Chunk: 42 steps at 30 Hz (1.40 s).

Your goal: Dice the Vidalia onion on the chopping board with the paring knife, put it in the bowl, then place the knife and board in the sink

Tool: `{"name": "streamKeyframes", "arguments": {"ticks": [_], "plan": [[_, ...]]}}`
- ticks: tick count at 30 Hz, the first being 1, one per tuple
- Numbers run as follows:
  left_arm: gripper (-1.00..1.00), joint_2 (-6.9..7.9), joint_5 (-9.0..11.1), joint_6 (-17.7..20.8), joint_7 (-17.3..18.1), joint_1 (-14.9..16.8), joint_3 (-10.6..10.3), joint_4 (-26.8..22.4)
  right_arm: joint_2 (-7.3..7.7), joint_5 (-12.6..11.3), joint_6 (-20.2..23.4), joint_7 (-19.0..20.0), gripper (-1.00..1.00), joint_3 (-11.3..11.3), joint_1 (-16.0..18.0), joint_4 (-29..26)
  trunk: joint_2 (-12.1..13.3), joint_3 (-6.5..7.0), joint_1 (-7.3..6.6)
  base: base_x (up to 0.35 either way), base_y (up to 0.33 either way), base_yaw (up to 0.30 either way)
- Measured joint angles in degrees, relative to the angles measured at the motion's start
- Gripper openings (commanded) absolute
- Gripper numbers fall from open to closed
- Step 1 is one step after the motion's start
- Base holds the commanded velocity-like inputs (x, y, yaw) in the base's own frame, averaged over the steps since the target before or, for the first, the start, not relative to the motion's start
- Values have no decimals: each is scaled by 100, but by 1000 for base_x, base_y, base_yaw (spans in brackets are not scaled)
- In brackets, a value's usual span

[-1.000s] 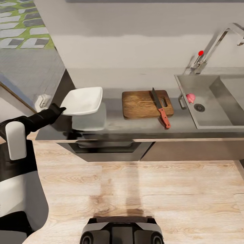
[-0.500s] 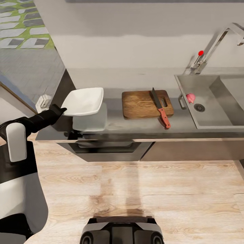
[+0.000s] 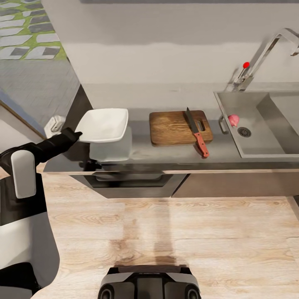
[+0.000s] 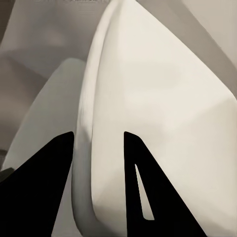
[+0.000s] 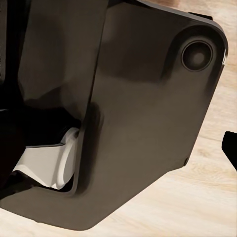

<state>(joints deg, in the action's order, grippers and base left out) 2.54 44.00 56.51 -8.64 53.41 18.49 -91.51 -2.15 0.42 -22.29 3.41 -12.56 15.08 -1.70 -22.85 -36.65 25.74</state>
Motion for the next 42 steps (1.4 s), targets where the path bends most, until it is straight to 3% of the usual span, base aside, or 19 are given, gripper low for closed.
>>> {"name": "streamKeyframes", "arguments": {"ticks": [11,16,21,22,23,42], "plan": [[-100,-1,-54,-78,-59,-40,-103,-74,0,1,0,0,100,0,0,1,0,0,0,0,0,0],[-100,-1,-409,-65,259,-43,-107,-81,2,1,0,0,100,0,0,1,0,0,0,0,0,0],[-100,-1,-539,-59,372,-43,-109,-87,4,0,0,0,100,0,0,0,0,0,0,0,0,0],[100,0,-547,-59,378,-43,-109,-87,4,-1,0,0,100,0,0,0,0,0,0,0,0,0],[100,0,-871,-30,-261,-45,-103,263,4,0,0,0,100,0,0,1,2,-1,1,0,0,0],[100,0,-875,-32,-279,-45,-103,314,5,3,0,0,100,0,0,2,2,-1,1,0,0,0]]}}
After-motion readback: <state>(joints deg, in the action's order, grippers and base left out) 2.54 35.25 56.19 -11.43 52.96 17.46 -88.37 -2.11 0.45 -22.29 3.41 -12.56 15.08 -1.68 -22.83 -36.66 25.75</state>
